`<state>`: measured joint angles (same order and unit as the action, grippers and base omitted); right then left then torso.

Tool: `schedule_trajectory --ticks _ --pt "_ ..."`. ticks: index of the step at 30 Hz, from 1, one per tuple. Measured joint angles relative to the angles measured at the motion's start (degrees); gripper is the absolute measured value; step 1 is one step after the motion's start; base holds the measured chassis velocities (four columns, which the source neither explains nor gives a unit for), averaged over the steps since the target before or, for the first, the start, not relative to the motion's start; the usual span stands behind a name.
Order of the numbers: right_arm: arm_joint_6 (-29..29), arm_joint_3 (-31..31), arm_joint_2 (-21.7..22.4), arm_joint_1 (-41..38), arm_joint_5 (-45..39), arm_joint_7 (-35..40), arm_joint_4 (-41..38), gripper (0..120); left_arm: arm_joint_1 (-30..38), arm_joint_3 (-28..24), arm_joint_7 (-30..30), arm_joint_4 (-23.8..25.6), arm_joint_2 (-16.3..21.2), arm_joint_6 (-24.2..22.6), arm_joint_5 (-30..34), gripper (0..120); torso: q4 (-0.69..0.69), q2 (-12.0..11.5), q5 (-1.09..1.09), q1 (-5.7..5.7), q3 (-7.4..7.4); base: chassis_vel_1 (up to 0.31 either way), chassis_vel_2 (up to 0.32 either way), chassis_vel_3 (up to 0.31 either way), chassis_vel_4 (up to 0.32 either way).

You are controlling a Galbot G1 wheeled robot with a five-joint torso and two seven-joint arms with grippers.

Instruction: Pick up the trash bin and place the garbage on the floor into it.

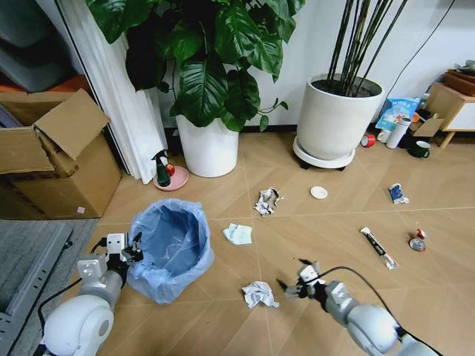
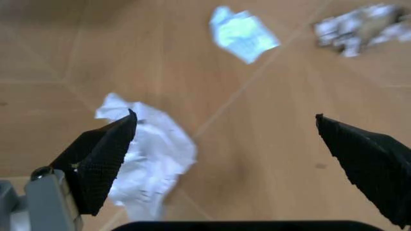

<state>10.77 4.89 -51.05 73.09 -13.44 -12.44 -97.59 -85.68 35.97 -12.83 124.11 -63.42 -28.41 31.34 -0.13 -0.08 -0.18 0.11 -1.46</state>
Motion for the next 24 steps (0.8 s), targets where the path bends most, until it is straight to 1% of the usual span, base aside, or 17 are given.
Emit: schedule_trajectory --ticks 1,2,3,5,6,9,15,17,18,21,24 --pt "0.6 -1.5 -0.1 -1.5 -0.8 -0.5 1.1 100 -0.2 0.2 0.0 0.3 0.0 0.0 0.0 0 0.01 0.0 0.0 0.0 0.0 0.0 0.0 0.0 0.0" --pt "0.6 -1.5 -0.1 -1.5 -0.8 -0.5 1.1 100 -0.2 0.2 0.0 0.3 0.0 0.0 0.0 0 0.01 0.0 0.0 0.0 0.0 0.0 0.0 0.0 0.0" --pt "2.4 -4.5 -0.7 -4.7 -3.1 -1.0 3.3 100 -0.5 0.6 -0.2 0.6 0.0 0.0 0.0 0 0.0 0.0 0.0 0.0 0.0 0.0 0.0 0.0 0.0" --pt "4.0 -7.6 -2.0 -8.1 -5.3 -1.4 6.5 100 -1.0 1.0 -0.2 1.0 0.0 0.2 0.0 0 0.01 0.0 0.0 0.0 0.0 0.0 0.0 0.0 0.0" --pt "4.0 -7.6 -2.0 -8.1 -5.3 -1.4 6.5 100 -1.0 1.0 -0.2 1.0 0.0 0.2 0.0 0 0.01 0.0 0.0 0.0 0.0 0.0 0.0 0.0 0.0" --pt "6.6 -10.6 -4.2 -11.4 -6.6 -2.3 10.9 100 -1.9 1.4 -0.2 1.9 -0.1 0.2 -0.1 0 0.01 0.0 0.0 0.0 0.0 0.0 0.0 0.0 0.0" --pt "7.7 -12.2 -6.1 -12.8 -7.5 -2.6 13.8 100 -2.4 1.5 -0.3 2.3 -0.2 0.1 -0.1 0 -0.01 0.0 -0.01 0.0 0.0 0.0 0.0 0.0 0.0" --pt "7.5 -13.0 -8.1 -13.8 -7.4 -2.6 16.0 100 -2.6 1.5 -0.3 2.4 -0.3 0.0 -0.3 0 -0.01 0.0 0.0 0.0 0.0 0.0 0.0 0.0 0.0" --pt "7.5 -13.0 -8.1 -13.8 -7.4 -2.6 16.0 100 -2.6 1.5 -0.3 2.4 -0.3 0.0 -0.3 0 -0.01 0.0 0.0 0.0 0.0 0.0 0.0 0.0 0.0" --pt "6.4 -13.9 -10.6 -15.1 -6.4 -2.2 19.0 100 -2.8 1.5 -0.3 2.9 -0.3 0.0 -0.3 0 0.0 0.0 0.01 0.0 0.0 0.0 0.0 0.0 0.0" --pt "6.2 -14.0 -11.8 -15.6 -6.2 -2.0 20.3 100 -2.9 1.6 -0.4 3.2 -0.3 0.0 -0.3 0 0.0 0.0 0.0 0.0 0.0 0.0 0.0 0.0 0.0"
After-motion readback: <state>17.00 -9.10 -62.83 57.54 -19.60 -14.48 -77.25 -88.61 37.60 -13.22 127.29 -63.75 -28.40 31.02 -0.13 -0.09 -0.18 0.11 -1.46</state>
